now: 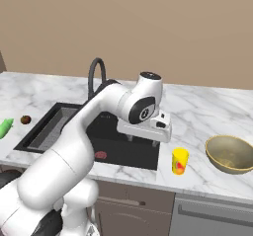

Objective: Remove the corn and apple from the sink. Then move the bowl and cup from the counter to the sink for washing.

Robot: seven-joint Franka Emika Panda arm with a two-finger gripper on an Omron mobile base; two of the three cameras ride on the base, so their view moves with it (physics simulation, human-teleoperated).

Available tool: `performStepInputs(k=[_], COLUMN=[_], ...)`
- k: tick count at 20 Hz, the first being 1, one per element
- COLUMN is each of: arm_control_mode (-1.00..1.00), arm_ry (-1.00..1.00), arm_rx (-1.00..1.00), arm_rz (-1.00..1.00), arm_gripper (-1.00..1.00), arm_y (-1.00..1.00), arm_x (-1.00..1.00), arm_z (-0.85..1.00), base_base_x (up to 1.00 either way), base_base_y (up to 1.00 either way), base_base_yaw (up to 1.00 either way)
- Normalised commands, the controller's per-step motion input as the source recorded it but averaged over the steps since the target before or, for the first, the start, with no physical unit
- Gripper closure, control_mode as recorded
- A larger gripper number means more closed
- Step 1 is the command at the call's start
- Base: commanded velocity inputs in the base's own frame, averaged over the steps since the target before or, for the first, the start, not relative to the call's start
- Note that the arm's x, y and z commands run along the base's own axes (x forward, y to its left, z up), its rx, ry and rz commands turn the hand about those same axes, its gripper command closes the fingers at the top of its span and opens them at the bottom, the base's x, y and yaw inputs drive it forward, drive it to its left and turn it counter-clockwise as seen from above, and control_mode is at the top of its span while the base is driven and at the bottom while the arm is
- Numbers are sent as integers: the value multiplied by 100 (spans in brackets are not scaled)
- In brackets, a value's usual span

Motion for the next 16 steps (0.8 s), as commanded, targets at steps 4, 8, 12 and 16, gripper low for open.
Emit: performStepInputs(k=[4,8,12,16], arm_control_mode=[-100,-100,-100,-100], arm_ry=[0,0,0,0], arm_rx=[0,0,0,0], arm_rz=[0,0,0,0], arm_gripper=[-100,-100,-100,-100], arm_y=[-28,-23,-22,-18], arm_x=[0,3,6,7], arm_z=[-9,-11,-14,-12], base_base_x=[0,0,0,0], base_base_y=[0,0,0,0], base_base_yaw=[0,0,0,0])
